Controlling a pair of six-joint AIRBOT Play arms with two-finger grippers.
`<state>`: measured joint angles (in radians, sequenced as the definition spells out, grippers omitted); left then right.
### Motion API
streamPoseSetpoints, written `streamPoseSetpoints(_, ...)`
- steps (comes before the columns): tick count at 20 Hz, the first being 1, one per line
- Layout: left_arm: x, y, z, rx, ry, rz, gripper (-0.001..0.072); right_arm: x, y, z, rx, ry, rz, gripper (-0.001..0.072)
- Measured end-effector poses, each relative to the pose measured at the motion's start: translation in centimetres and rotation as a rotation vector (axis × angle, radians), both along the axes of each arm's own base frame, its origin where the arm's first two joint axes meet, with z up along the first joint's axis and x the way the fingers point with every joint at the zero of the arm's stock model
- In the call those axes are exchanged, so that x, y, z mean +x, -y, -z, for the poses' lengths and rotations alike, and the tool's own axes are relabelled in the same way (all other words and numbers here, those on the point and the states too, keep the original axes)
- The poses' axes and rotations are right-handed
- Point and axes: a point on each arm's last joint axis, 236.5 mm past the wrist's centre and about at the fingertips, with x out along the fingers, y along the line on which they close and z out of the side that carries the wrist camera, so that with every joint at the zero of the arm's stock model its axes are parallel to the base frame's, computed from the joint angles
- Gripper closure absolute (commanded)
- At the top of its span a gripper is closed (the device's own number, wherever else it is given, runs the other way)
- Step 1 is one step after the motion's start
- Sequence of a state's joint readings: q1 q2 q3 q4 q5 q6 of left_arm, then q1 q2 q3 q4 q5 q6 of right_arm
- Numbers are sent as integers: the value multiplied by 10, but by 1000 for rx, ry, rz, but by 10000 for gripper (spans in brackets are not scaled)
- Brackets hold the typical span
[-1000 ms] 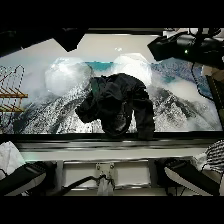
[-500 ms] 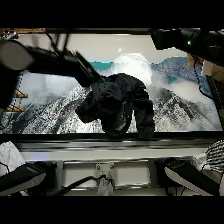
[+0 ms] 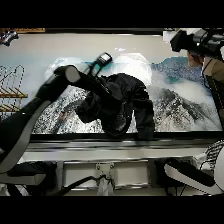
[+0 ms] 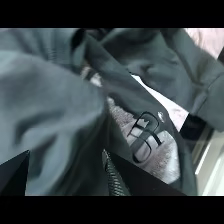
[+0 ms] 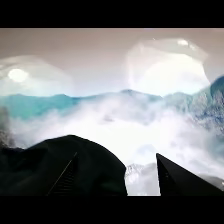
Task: Fold the clothes and pants, and hang the long-sleeved shirts on hangers.
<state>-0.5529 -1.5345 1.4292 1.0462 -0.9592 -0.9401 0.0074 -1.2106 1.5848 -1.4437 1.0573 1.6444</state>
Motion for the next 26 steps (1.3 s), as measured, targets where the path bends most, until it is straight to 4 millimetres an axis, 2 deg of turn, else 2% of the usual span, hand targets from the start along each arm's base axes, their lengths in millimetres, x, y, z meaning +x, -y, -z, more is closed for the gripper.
streamPoseSetpoints(2,0,20,13,7,32,48,141,0,14,27,14,-72,42,147)
streamPoseSetpoints(4,2,38,20,6,62,81,129,-3,20,56,24,-140,60,147)
streamPoseSetpoints(5,4,44,23,13,79,95,67,-7,21,70,31,-176,62,147)
streamPoseSetpoints(6,7,50,27,26,99,108,37,-10,22,83,34,-205,64,151)
streamPoseSetpoints(10,14,55,48,90,112,125,36,-22,22,124,27,-298,50,152)
streamPoseSetpoints(13,5,52,71,147,60,156,36,-24,22,134,27,-307,45,153)
streamPoseSetpoints(15,5,48,86,184,45,154,101,-22,20,135,33,-301,39,153)
streamPoseSetpoints(16,8,46,91,193,37,132,332,-22,18,136,38,-302,35,153)
streamPoseSetpoints(17,12,45,95,197,32,107,606,-22,16,136,45,-299,31,153)
streamPoseSetpoints(18,16,42,98,199,26,84,693,-21,15,136,51,-295,27,153)
streamPoseSetpoints(20,21,37,97,194,11,48,693,-21,14,136,54,-296,23,153)
streamPoseSetpoints(21,23,33,89,188,12,35,693,-21,13,136,56,-296,22,154)
streamPoseSetpoints(23,33,25,58,154,49,-3,693,-22,10,138,68,-302,17,156)
streamPoseSetpoints(24,38,20,35,130,79,-22,693,-25,5,141,87,-313,10,156)
streamPoseSetpoints(26,45,8,-14,76,147,-58,693,-34,-18,153,146,-353,-28,157)
